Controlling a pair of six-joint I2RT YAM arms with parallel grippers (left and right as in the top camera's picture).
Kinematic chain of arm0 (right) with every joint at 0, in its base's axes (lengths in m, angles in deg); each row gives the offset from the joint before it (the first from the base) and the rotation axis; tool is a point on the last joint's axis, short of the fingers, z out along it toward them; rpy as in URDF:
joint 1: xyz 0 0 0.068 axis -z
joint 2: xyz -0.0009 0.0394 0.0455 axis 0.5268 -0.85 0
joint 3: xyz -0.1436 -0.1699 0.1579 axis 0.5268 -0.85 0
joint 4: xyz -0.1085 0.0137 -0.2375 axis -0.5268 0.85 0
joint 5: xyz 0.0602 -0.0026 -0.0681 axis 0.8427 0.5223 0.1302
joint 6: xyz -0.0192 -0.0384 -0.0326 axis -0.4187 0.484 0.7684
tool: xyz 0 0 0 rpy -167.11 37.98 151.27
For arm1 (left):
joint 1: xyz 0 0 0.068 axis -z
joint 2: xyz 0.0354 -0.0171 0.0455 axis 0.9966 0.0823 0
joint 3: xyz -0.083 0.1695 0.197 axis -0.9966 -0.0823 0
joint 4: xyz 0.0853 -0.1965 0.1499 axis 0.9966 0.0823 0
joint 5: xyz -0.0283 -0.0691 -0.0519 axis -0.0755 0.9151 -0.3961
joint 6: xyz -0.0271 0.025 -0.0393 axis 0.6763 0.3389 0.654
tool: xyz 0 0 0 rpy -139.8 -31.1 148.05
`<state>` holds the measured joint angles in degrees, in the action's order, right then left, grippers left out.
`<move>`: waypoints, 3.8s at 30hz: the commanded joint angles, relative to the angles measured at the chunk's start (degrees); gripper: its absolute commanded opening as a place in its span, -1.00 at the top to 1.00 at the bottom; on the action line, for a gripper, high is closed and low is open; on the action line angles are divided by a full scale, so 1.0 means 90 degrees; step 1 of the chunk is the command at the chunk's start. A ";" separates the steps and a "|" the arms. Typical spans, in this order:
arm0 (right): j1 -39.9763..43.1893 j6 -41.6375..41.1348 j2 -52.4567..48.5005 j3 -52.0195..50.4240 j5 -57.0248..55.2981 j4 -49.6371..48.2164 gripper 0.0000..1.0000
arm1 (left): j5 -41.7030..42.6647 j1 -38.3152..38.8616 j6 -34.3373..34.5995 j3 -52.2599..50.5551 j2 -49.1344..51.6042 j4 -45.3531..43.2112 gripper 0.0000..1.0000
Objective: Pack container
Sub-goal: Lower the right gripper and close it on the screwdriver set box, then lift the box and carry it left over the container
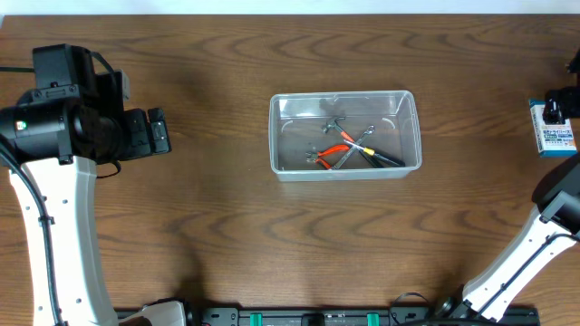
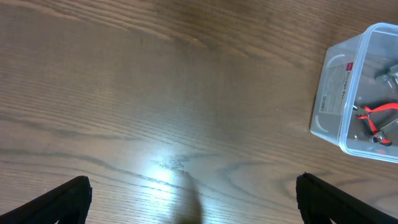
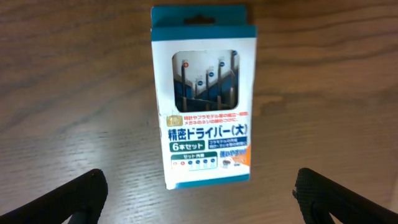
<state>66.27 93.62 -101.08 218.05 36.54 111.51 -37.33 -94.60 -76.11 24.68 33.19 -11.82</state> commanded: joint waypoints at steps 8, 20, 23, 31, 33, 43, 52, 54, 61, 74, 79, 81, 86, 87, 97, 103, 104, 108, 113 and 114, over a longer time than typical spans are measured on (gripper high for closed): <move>0.0291 0.0126 -0.0452 0.0129 0.0352 -0.0216 -0.99 | -0.0049 -0.0029 0.0029 0.0107 0.0019 -0.0002 -0.96; 0.0376 0.0362 -0.0682 0.0126 0.0758 -0.0267 -0.99 | -0.0049 -0.0029 0.0029 0.0107 0.0019 -0.0051 -0.96; 0.0345 0.0525 -0.0704 0.0126 0.0794 -0.0304 -0.99 | -0.0046 -0.0029 0.0029 0.0107 0.0019 -0.0049 -0.96; 0.0364 0.0792 -0.0731 0.0126 0.0925 -0.0342 -0.99 | -0.0049 -0.0027 0.0029 0.0107 0.0019 -0.0049 -0.96; 0.0364 0.0794 -0.0731 0.0126 0.1008 -0.0381 -0.99 | -0.0049 -0.0029 0.0029 0.0107 0.0019 -0.0049 -0.96; 0.0364 0.0780 -0.0806 0.0104 0.1013 -0.0522 -0.99 | -0.0046 -0.0029 0.0029 0.0107 0.0019 -0.0049 -0.96; 0.0369 0.0763 -0.1022 0.0104 0.1013 -0.0537 -0.99 | -0.0046 -0.0027 0.0029 0.0107 0.0019 -0.0024 -0.96; 0.0372 0.0724 -0.1071 0.0104 0.1010 -0.0542 -0.98 | -0.0046 -0.0027 0.0029 0.0107 0.0019 -0.0024 -0.96; 0.0376 0.0714 -0.1105 0.0104 0.0988 -0.0653 -0.99 | -0.0046 -0.0027 0.0029 0.0107 0.0019 -0.0022 -0.96; 0.0376 0.0568 -0.1139 0.0104 0.0886 -0.0678 -0.98 | -0.0046 -0.0027 0.0029 0.0107 0.0019 -0.0022 -0.96; 0.0376 0.0498 -0.1161 0.0102 0.0797 -0.0658 -0.99 | -0.0046 -0.0027 0.0029 0.0107 0.0019 -0.0022 -0.96; 0.0376 0.0478 -0.1161 0.0102 0.0797 -0.0656 -0.99 | -0.0046 -0.0027 0.0029 0.0107 0.0019 -0.0024 -0.96; 0.0376 0.0425 -0.1161 0.0102 0.0799 -0.0651 -0.70 | -0.0049 -0.0029 0.0029 0.0107 0.0019 -0.0024 -0.96; 0.0374 0.0381 -0.1161 0.0102 0.0799 -0.0656 -0.65 | -0.0046 -0.0029 0.0029 0.0107 0.0019 -0.0024 -0.96; 0.0333 0.0170 -0.1095 0.0119 0.0799 -0.0617 -0.35 | -0.0049 -0.0029 0.0029 0.0107 0.0019 -0.0027 -0.96; 0.0143 0.0170 -0.0782 0.0284 0.0804 -0.0590 -0.37 | -0.0049 -0.0029 0.0029 0.0107 0.0019 -0.0027 -0.96; 0.0102 0.0170 -0.0738 0.0342 0.0806 -0.0573 -0.37 | -0.0049 -0.0029 0.0029 0.0107 0.0019 -0.0027 -0.96; -0.0172 0.0170 -0.0454 0.0758 0.1093 -0.0335 -0.36 | -0.0046 -0.0027 0.0029 0.0107 0.0019 -0.0027 -0.96; -0.0631 0.0219 -0.0073 0.1156 0.1253 -0.0063 -0.34 | -0.0046 -0.0029 0.0029 0.0107 0.0019 -0.0024 -0.96; -0.0750 0.0221 0.0024 0.1207 0.1253 -0.0041 -0.34 | -0.0046 -0.0027 0.0029 0.0107 0.0019 -0.0022 -0.96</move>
<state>62.36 95.94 -107.02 225.83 45.64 110.66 -37.31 -94.60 -76.13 24.68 33.19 -12.23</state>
